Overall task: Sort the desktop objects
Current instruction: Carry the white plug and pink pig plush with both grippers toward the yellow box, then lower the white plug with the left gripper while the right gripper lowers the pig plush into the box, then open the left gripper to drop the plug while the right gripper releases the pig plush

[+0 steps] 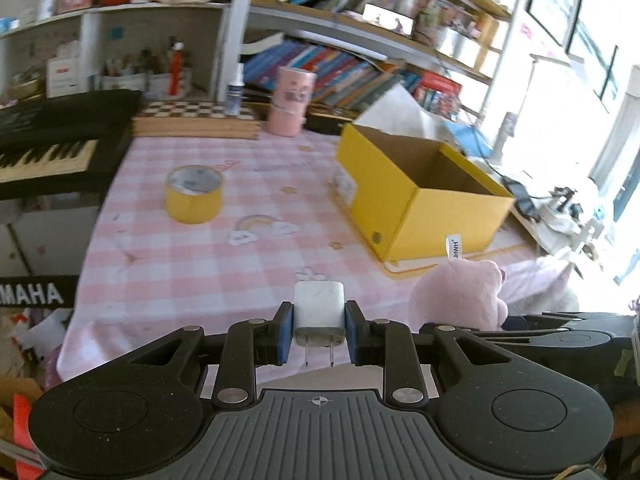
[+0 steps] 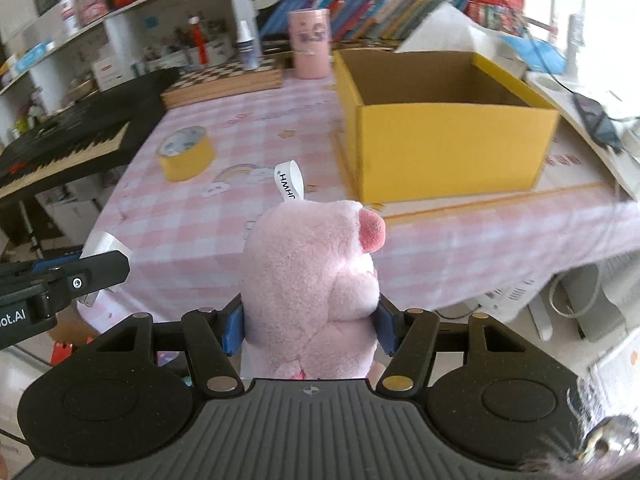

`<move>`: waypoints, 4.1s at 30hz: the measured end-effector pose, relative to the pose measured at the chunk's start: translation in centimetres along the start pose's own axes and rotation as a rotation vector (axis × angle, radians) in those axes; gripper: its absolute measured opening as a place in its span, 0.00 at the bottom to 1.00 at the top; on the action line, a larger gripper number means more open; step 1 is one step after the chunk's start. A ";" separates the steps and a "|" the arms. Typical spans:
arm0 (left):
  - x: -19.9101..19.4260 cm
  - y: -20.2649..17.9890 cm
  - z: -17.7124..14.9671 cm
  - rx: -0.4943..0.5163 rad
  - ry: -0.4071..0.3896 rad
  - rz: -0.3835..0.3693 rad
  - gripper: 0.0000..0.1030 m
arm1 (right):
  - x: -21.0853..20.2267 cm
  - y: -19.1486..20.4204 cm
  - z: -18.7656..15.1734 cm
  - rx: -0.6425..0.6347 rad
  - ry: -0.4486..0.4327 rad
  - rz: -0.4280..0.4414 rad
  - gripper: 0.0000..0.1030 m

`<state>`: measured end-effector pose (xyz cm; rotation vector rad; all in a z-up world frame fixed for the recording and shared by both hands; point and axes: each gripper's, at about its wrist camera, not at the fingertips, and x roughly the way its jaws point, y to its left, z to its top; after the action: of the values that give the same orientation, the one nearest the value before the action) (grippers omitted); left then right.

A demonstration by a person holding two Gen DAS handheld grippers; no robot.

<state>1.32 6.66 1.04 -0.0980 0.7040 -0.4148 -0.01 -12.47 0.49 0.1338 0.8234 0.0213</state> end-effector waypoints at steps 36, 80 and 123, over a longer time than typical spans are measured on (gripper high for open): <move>4.2 -7.5 1.0 0.148 0.053 -0.148 0.25 | -2.1 -7.8 -1.6 0.173 -0.010 -0.134 0.57; 19.2 -18.4 13.1 0.192 -0.112 0.065 0.25 | 1.6 -23.4 18.2 -0.010 -0.326 0.029 0.57; 22.1 -18.5 13.6 0.132 0.034 0.119 0.41 | 14.5 -19.3 25.0 -0.168 0.000 0.270 0.78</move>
<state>18.99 -19.81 2.08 0.0756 0.7101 -0.3481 27.49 -33.29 4.25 0.0861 0.7951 0.3437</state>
